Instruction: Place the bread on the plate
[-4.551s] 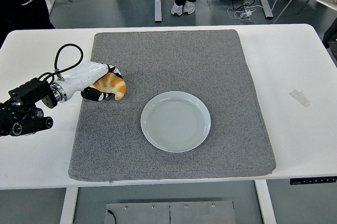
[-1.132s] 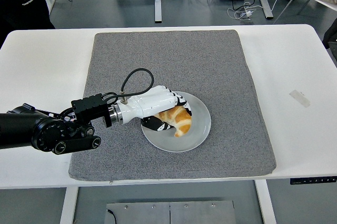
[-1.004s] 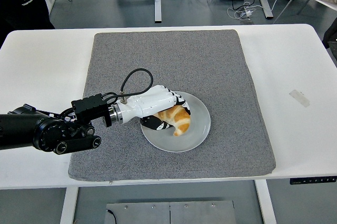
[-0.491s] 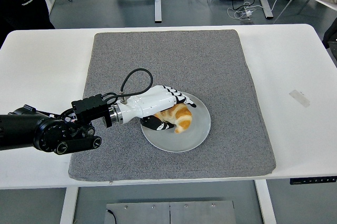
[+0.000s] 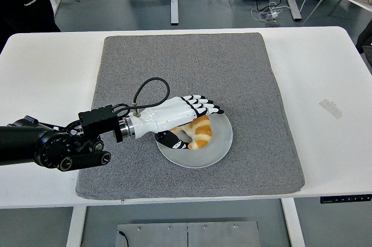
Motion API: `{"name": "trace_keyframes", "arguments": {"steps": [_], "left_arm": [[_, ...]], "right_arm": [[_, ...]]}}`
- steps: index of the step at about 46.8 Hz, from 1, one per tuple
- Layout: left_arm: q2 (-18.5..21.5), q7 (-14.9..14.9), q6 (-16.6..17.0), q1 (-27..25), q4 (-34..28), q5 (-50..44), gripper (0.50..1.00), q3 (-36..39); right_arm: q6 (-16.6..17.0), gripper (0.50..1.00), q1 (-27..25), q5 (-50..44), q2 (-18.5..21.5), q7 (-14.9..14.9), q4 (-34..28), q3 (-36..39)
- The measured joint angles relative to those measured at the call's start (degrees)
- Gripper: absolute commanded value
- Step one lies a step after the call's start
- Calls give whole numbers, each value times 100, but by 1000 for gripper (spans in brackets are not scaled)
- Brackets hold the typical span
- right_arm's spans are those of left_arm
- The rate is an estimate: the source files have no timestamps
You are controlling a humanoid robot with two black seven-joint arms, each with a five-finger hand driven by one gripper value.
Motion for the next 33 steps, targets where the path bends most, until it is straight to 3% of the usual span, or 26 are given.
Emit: {"name": "trace_keyframes", "arguments": {"steps": [20,33], "left_arm": [[353,-292,0,-129,-315,-4,974,-128],[642,-293,0,-94,-453,-109,974,-918]], "right_arm": [[0,1000,0,0,0,-1,0,0],[0,1000,0,0,0,-1,-1,0]]}}
